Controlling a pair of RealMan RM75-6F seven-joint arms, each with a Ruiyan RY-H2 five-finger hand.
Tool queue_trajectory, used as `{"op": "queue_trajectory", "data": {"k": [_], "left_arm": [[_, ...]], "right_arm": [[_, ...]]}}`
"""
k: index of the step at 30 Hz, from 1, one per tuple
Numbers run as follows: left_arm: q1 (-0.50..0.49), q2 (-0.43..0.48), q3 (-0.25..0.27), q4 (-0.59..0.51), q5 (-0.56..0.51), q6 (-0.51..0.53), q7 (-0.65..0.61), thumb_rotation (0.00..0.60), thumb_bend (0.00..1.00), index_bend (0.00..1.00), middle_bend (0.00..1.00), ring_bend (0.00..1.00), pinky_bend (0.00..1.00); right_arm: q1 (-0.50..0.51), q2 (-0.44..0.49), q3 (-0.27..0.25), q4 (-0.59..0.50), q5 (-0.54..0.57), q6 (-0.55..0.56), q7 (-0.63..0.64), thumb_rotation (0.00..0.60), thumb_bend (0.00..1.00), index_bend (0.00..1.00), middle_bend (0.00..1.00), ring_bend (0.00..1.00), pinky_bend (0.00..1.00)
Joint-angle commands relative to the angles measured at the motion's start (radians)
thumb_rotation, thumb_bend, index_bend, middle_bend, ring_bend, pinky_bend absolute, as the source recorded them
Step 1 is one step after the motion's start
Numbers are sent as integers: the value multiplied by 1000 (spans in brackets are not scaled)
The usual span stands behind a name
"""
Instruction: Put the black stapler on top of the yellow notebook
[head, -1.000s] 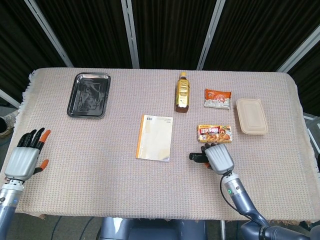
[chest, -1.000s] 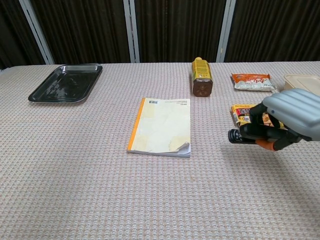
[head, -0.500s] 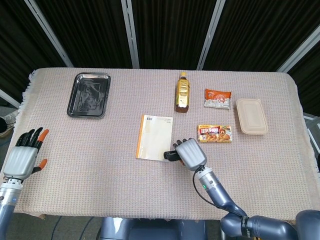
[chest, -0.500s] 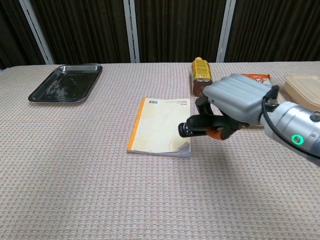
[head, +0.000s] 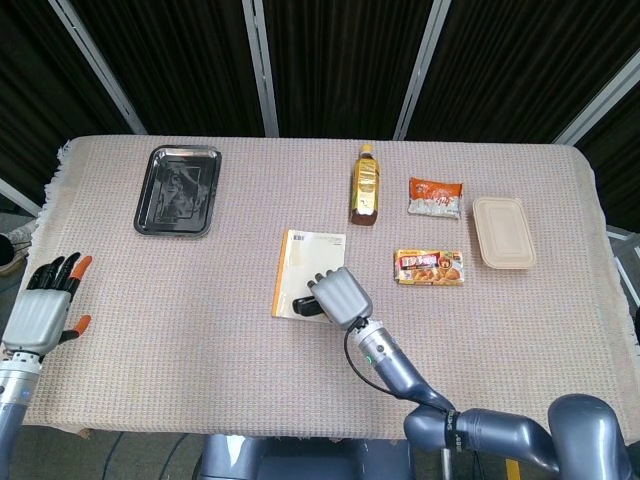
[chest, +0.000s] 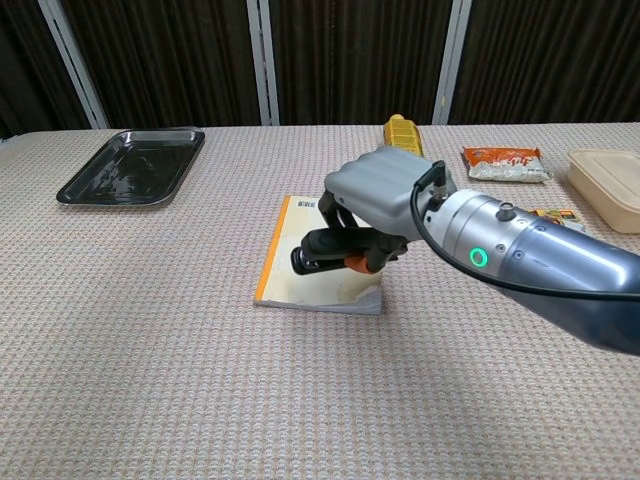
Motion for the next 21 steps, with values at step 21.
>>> {"op": "queue_trajectory", "data": {"k": [21], "left_arm": [[-10, -3, -1, 16, -33, -25, -5, 600, 301, 0, 0, 0, 105]], "right_arm": [[153, -110, 5, 161, 92, -66, 3, 600, 361, 703, 529, 604, 724]]}}
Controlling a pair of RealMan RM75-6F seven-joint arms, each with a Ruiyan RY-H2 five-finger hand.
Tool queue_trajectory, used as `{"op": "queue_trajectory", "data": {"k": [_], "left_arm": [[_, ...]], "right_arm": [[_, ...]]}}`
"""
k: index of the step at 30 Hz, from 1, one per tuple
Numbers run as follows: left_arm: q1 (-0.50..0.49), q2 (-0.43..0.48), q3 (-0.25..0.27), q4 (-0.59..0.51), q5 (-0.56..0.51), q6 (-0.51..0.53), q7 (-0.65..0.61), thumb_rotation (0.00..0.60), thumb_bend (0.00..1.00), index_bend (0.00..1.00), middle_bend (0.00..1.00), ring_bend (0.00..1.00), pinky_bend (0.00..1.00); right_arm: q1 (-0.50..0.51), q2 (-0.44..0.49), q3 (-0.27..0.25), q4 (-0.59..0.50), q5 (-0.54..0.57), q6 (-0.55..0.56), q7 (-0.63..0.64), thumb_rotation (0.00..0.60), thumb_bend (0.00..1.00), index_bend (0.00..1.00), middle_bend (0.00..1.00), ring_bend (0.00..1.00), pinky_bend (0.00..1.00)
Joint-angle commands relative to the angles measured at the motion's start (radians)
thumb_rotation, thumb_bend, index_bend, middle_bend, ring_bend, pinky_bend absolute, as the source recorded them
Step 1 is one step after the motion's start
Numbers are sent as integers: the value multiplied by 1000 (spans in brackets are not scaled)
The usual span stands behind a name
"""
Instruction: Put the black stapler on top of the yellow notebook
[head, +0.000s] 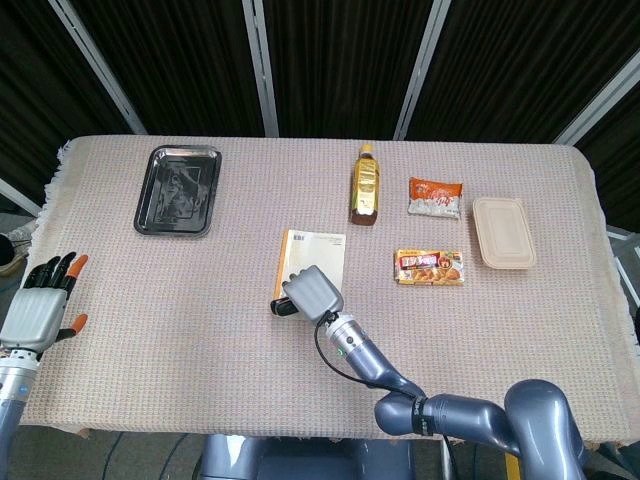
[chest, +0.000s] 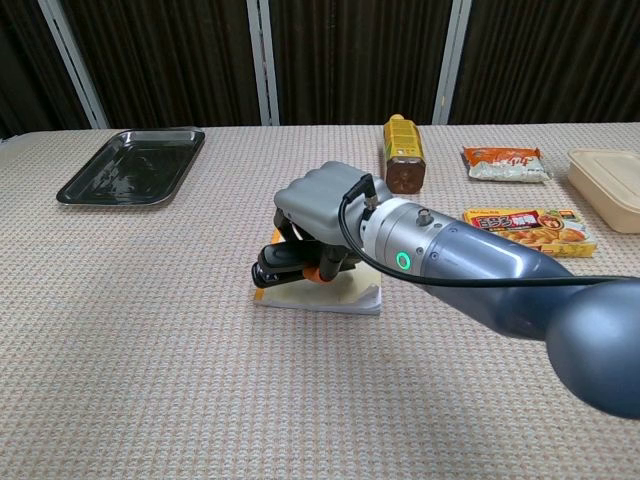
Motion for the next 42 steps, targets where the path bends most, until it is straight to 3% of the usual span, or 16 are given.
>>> {"op": "queue_trajectory", "data": {"k": [1, 9, 14, 21, 29, 31, 36, 42], "left_arm": [[-1, -1, 1, 1, 0, -1, 1, 600, 301, 0, 0, 0, 105], [-2, 0, 2, 0, -4, -2, 1, 600, 302, 0, 0, 0, 105], [-3, 1, 4, 0, -2, -3, -2, 600, 302, 0, 0, 0, 105], [1, 6, 6, -3, 5, 8, -13, 600, 300, 0, 0, 0, 105], [6, 11, 9, -5, 13, 19, -24, 600, 301, 0, 0, 0, 105], [7, 12, 11, -6, 18, 22, -24, 600, 301, 0, 0, 0, 105], [10, 14, 15, -11, 27, 30, -25, 600, 301, 0, 0, 0, 104], [17, 19, 22, -22, 48, 50, -27, 600, 301, 0, 0, 0, 105]], "right_arm": [[7, -4, -6, 10, 6, 1, 4, 600, 359, 700, 528, 602, 724], [20, -9, -20, 29, 24, 10, 7, 600, 345, 654, 509, 584, 724], [27, -17, -29, 34, 29, 24, 8, 600, 321, 539, 456, 563, 724], [29, -11, -39, 19, 55, 25, -1, 600, 279, 254, 334, 467, 655], [29, 14, -47, -23, 64, 48, -18, 600, 271, 162, 266, 377, 623], [25, 28, -50, -45, 67, 63, -27, 600, 271, 146, 245, 352, 618], [4, 92, -64, -136, 109, 106, -105, 600, 267, 70, 146, 248, 496], [-88, 243, -115, -376, 108, 268, -194, 600, 254, 37, 57, 135, 295]]}}
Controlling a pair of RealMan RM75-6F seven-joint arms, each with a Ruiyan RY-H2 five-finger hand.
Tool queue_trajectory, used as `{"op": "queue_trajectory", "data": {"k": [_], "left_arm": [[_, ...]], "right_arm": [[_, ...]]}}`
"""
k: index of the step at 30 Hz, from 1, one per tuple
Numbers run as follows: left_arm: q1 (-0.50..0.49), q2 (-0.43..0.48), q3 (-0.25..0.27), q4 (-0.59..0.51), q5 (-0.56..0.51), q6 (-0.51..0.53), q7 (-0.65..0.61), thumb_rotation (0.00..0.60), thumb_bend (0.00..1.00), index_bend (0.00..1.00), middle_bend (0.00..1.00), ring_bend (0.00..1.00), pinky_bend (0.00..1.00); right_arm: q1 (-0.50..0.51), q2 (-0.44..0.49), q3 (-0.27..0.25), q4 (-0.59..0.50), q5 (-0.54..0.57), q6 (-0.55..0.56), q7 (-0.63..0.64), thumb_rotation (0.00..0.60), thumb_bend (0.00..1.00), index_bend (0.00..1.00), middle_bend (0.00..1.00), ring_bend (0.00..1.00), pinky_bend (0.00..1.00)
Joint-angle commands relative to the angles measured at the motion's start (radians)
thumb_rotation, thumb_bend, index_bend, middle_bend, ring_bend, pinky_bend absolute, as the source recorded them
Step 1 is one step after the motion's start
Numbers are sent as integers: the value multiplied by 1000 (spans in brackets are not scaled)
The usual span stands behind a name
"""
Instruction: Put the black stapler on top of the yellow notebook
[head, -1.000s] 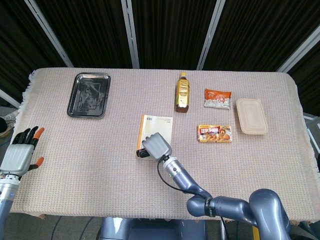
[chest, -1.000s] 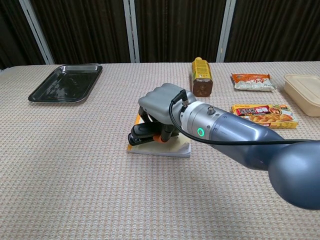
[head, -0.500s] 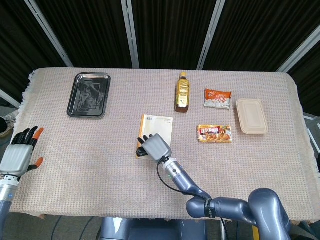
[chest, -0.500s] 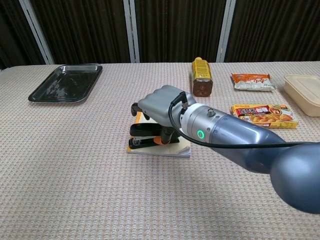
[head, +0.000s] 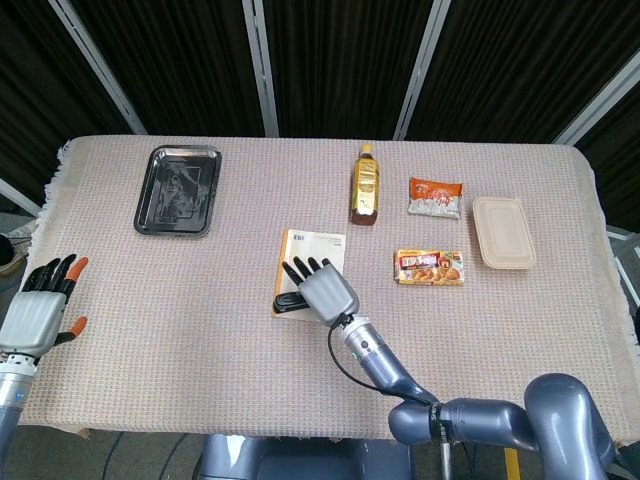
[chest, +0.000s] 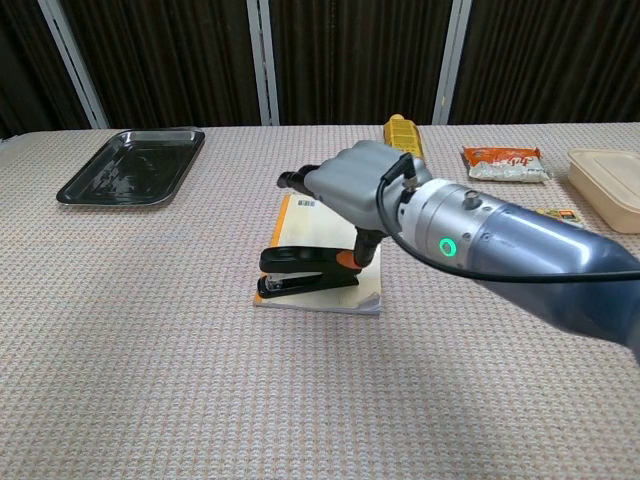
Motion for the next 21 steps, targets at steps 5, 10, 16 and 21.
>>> {"op": "queue_trajectory", "data": {"k": [5, 10, 16, 21], "left_arm": [[21, 9, 13, -20, 47, 57, -4, 600, 301, 0, 0, 0, 104], [38, 10, 23, -28, 90, 106, -10, 600, 302, 0, 0, 0, 104], [53, 7, 28, -27, 123, 146, -16, 600, 300, 0, 0, 0, 104], [50, -1, 25, -26, 116, 137, 2, 600, 303, 0, 0, 0, 104]], "right_arm": [[-198, 266, -112, -335, -86, 268, 7, 600, 233, 24, 2, 34, 146], [-349, 397, -209, -367, -226, 436, 155, 600, 222, 19, 0, 0, 59], [-535, 475, -273, -229, -277, 625, 315, 600, 211, 0, 0, 0, 0], [-632, 455, -263, -112, -217, 670, 437, 600, 203, 0, 0, 0, 0]]}}
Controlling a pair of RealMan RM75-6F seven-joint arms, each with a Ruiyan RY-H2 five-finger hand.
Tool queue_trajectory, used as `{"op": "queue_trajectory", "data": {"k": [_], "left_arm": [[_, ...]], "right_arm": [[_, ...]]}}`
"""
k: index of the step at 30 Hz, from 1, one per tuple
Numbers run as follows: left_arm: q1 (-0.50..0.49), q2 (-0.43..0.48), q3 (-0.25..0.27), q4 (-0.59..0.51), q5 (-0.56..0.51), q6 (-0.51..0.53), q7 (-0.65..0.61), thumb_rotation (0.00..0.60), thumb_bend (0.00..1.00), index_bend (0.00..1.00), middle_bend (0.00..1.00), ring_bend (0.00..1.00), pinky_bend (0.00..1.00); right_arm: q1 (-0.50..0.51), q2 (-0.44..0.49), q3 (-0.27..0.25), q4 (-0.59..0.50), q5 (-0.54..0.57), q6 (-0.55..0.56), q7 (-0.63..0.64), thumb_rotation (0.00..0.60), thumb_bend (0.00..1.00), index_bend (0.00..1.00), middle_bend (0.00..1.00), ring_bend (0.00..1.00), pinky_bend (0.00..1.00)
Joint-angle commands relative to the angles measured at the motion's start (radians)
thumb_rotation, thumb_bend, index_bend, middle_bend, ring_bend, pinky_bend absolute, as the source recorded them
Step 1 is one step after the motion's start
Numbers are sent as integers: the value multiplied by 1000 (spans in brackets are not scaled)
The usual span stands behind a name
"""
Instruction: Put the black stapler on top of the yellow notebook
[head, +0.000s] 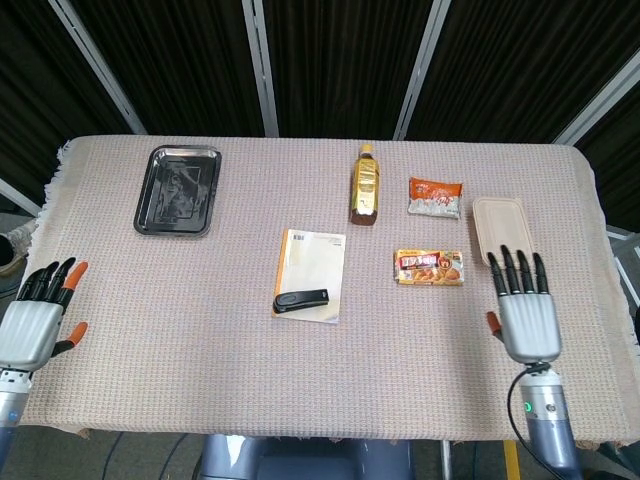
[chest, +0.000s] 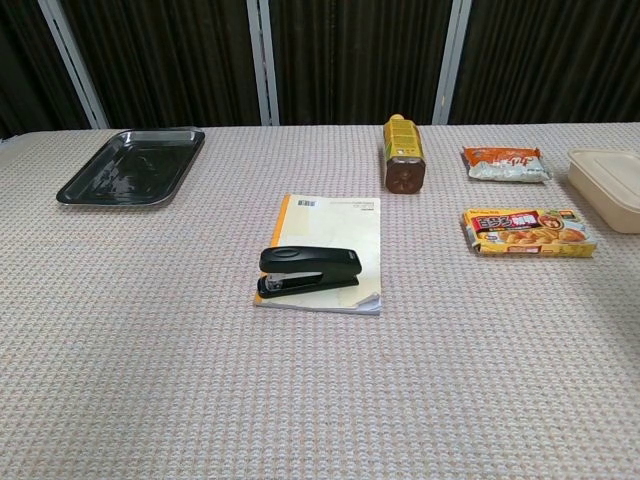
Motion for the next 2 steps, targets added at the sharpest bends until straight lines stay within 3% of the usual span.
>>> {"op": "queue_trajectory", "data": {"k": [1, 2], "left_arm": [[-2, -6, -3, -1, -3, -4, 15, 600, 302, 0, 0, 0, 104], [-3, -8, -3, -1, -3, -5, 21, 600, 302, 0, 0, 0, 104]], "right_arm": [[-107, 0, -7, 132, 38, 32, 175, 600, 202, 0, 0, 0, 0], [-113, -4, -2, 153, 46, 26, 188, 600, 203, 0, 0, 0, 0]]}}
